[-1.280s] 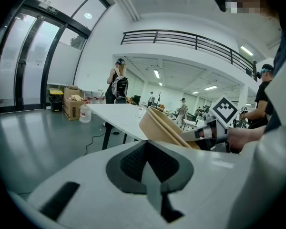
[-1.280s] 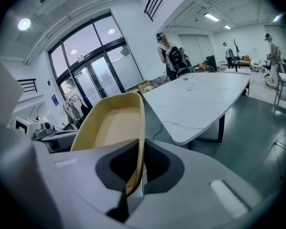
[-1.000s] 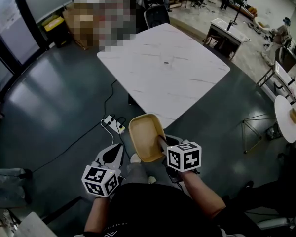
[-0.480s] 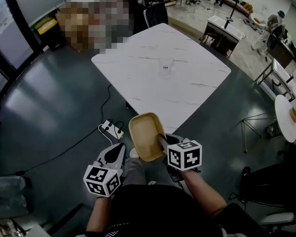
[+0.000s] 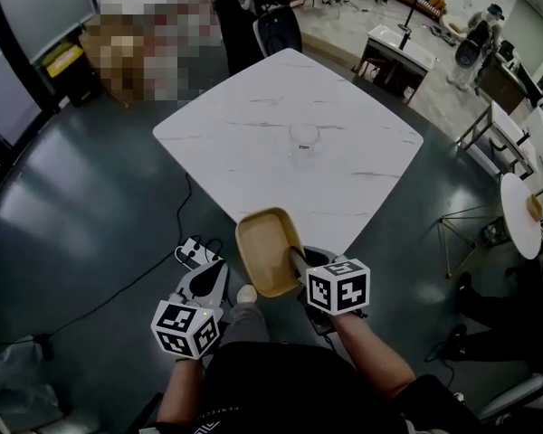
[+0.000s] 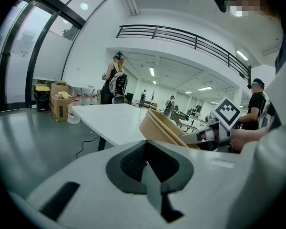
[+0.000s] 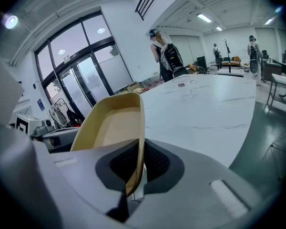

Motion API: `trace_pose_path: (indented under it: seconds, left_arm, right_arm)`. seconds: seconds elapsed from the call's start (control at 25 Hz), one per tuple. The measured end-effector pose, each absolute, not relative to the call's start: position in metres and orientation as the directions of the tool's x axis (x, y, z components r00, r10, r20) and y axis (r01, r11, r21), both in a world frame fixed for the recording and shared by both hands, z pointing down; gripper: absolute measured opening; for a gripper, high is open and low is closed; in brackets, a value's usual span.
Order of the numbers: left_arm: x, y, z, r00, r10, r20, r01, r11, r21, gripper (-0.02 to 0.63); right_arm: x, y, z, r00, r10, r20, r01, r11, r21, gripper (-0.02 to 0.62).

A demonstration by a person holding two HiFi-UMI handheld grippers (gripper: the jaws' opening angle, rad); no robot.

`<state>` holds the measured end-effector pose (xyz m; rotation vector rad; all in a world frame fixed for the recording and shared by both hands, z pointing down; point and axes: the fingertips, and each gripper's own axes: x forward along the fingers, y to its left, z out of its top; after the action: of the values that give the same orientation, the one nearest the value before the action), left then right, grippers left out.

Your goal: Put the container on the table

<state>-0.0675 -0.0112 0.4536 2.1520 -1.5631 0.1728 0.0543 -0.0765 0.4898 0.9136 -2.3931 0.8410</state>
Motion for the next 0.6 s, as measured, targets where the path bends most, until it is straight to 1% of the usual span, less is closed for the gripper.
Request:
trace_pose_path:
  seconds: [0.6]
  left_arm:
    - [-0.121, -0.100, 0.458, 0.426, -0.816, 0.392, -0.893, -0.310, 0.327, -0.009]
  right_arm:
    - [-0.001, -0.160, 0.491, -0.631, -0.471, 0.617, -0.761, 0.531, -0.372, 0.009]
